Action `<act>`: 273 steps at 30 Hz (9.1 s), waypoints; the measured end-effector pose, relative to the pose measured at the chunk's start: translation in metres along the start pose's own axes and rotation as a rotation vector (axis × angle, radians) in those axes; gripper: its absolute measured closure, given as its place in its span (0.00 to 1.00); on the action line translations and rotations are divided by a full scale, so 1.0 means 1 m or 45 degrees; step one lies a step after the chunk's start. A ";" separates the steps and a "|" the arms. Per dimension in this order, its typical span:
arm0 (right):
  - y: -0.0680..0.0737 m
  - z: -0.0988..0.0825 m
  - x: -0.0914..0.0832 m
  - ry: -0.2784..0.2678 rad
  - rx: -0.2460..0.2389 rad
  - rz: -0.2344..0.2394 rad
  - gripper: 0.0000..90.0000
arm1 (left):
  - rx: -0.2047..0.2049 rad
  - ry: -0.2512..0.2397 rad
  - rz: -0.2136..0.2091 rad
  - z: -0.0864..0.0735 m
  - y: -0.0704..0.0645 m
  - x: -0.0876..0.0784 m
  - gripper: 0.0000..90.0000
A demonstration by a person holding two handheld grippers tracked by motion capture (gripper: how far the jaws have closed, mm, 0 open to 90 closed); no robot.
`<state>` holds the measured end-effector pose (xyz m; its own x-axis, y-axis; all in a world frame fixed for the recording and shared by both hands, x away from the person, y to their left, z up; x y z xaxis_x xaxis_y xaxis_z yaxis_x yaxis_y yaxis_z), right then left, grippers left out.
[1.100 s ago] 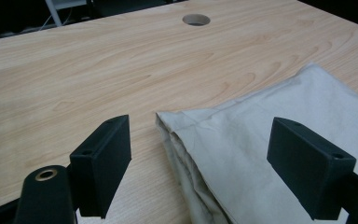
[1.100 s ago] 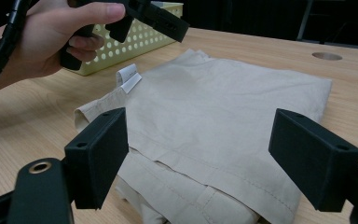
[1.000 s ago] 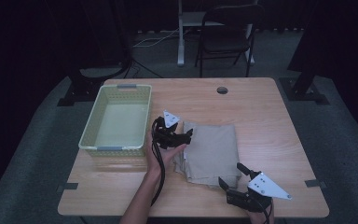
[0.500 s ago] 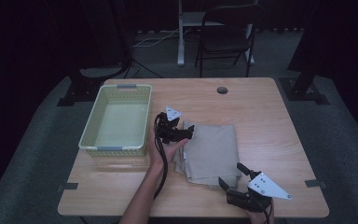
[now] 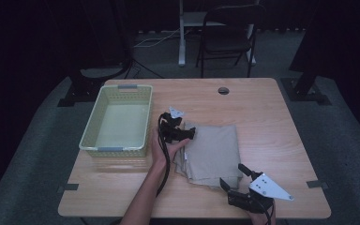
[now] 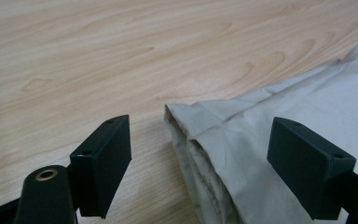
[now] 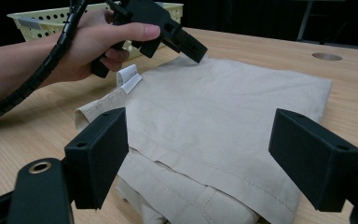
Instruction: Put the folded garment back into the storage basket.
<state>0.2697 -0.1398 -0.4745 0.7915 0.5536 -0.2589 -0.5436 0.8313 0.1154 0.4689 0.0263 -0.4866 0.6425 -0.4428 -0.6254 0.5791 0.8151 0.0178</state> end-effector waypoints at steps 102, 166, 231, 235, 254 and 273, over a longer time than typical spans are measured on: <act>-0.013 -0.024 -0.001 0.334 0.031 -0.130 0.19 | -0.035 -0.111 -0.074 0.000 0.001 -0.002 0.93; 0.001 -0.018 0.012 0.279 0.056 -0.200 0.91 | -0.020 -0.150 -0.083 0.008 -0.004 -0.013 0.93; 0.019 0.035 -0.008 -0.158 -0.007 -0.208 0.91 | 0.050 -0.373 -0.035 0.060 -0.008 -0.087 0.93; 0.020 0.038 -0.007 -0.163 -0.011 -0.206 0.91 | 0.046 -0.382 -0.033 0.062 -0.007 -0.090 0.93; 0.025 0.055 -0.007 -0.204 -0.040 -0.200 0.92 | 0.048 -0.417 -0.013 0.075 -0.001 -0.106 0.93; 0.031 0.077 -0.004 -0.242 -0.069 -0.188 0.92 | 0.032 -0.436 0.001 0.084 0.010 -0.116 0.94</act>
<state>0.2715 -0.1121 -0.3965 0.8991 0.4298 -0.0833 -0.4282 0.9029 0.0369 0.4423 0.0547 -0.3481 0.7714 -0.5457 -0.3273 0.5884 0.8076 0.0402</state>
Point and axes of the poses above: each handheld gripper's, and its own axes: x roughly forward along the jaws, z roughly out of its top, y roughly to its left, the point moved 9 cm from there along x, roughly forward along the jaws, and after that the axes turned 5 degrees about x, right-handed, at the moved point
